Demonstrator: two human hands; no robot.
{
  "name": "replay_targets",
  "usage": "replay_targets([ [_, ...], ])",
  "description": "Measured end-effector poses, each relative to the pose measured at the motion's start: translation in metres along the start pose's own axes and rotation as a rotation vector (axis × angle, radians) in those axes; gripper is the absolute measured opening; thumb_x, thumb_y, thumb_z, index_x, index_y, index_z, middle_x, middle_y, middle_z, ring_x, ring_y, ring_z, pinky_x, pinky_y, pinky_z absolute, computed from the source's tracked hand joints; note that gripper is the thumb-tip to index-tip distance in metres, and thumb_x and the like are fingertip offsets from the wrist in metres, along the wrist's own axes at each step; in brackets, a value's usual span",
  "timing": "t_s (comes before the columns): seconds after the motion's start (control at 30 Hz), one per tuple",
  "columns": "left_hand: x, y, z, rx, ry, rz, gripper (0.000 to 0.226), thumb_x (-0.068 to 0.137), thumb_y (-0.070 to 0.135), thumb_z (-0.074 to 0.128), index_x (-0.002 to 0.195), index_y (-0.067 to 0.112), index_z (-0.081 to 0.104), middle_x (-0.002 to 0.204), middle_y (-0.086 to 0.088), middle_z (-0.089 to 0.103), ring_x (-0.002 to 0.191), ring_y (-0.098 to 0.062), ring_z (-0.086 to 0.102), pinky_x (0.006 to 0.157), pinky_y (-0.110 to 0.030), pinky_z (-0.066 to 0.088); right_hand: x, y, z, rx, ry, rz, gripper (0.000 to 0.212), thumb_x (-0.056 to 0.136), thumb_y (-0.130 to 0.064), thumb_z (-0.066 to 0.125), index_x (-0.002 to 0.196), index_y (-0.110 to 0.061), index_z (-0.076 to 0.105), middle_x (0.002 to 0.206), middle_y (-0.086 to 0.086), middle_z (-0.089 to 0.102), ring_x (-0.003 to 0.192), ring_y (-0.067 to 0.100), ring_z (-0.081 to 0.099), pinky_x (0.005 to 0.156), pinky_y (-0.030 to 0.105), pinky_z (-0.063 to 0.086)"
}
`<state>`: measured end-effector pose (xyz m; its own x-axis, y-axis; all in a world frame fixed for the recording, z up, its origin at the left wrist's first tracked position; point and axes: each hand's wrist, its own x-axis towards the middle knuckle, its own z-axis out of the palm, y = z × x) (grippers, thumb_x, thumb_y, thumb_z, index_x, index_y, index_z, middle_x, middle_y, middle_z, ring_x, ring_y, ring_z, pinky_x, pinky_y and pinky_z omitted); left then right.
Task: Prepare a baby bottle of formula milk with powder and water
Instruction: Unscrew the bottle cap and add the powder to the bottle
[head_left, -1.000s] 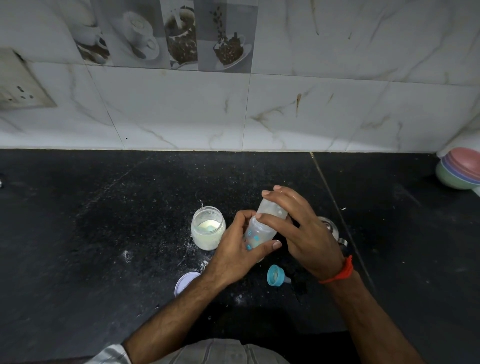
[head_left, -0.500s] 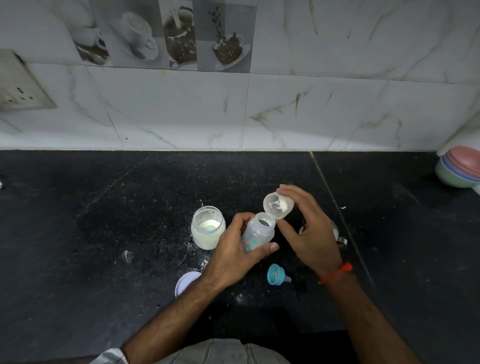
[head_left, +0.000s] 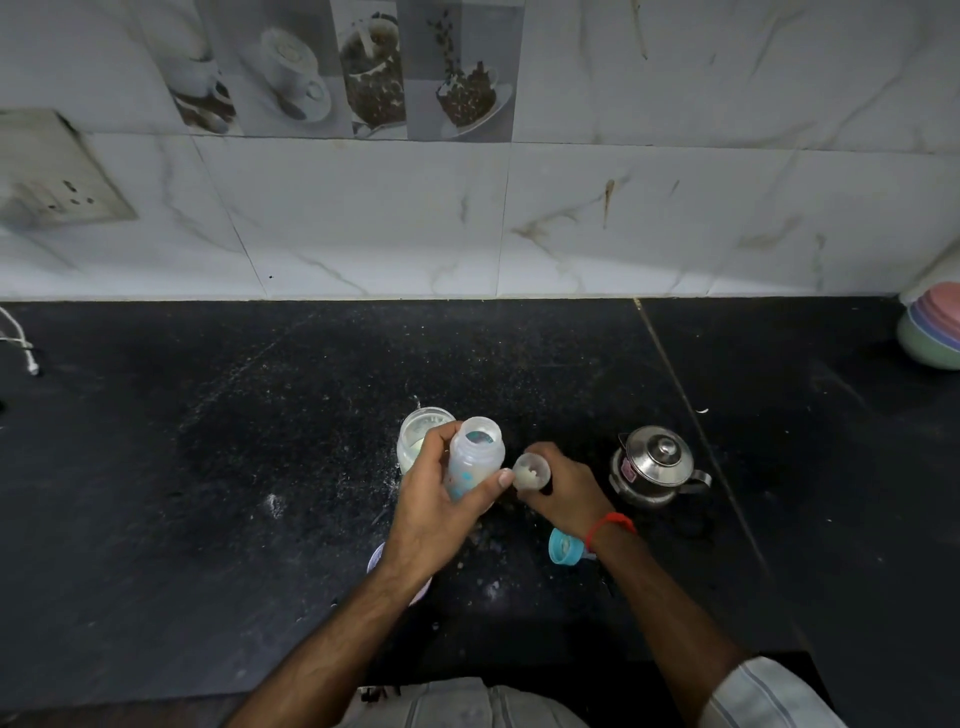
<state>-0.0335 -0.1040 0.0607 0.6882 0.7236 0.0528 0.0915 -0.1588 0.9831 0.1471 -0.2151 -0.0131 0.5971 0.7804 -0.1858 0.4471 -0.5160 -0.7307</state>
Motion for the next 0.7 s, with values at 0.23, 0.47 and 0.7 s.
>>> replay_targets([
  [0.23,-0.004,0.000,-0.010,0.017,0.058,0.022,0.053,0.076,0.045,0.083,0.121,0.040,0.055,0.117,0.023,0.068,0.108,-0.006,0.069,0.087,-0.023,0.058,0.009,0.003,0.015,-0.150,-0.031,0.035,0.076,0.082,-0.031,0.084,0.147,-0.029,0.044,0.145,0.002,0.052,0.135,0.026,0.046,0.112,0.041,0.041],
  [0.47,-0.003,0.000,-0.006,0.022,0.084,0.021,0.051,0.082,0.028,0.084,0.119,0.044,0.053,0.113,0.030,0.066,0.105,0.001,0.066,0.082,-0.015,0.054,-0.033,-0.015,-0.030,0.060,0.472,-0.226,0.039,0.098,-0.032,0.066,0.136,-0.025,0.058,0.131,-0.005,0.055,0.106,0.004,0.060,0.090,0.022,0.054],
  [0.7,0.002,0.003,0.015,0.029,0.041,0.041,0.060,0.079,0.049,0.081,0.130,0.031,0.054,0.119,0.024,0.065,0.113,-0.008,0.066,0.092,-0.044,0.061,-0.052,0.050,-0.090,0.329,1.000,0.281,0.062,0.084,-0.057,0.059,0.126,-0.011,0.063,0.118,0.018,0.053,0.116,0.031,0.053,0.103,0.042,0.047],
])
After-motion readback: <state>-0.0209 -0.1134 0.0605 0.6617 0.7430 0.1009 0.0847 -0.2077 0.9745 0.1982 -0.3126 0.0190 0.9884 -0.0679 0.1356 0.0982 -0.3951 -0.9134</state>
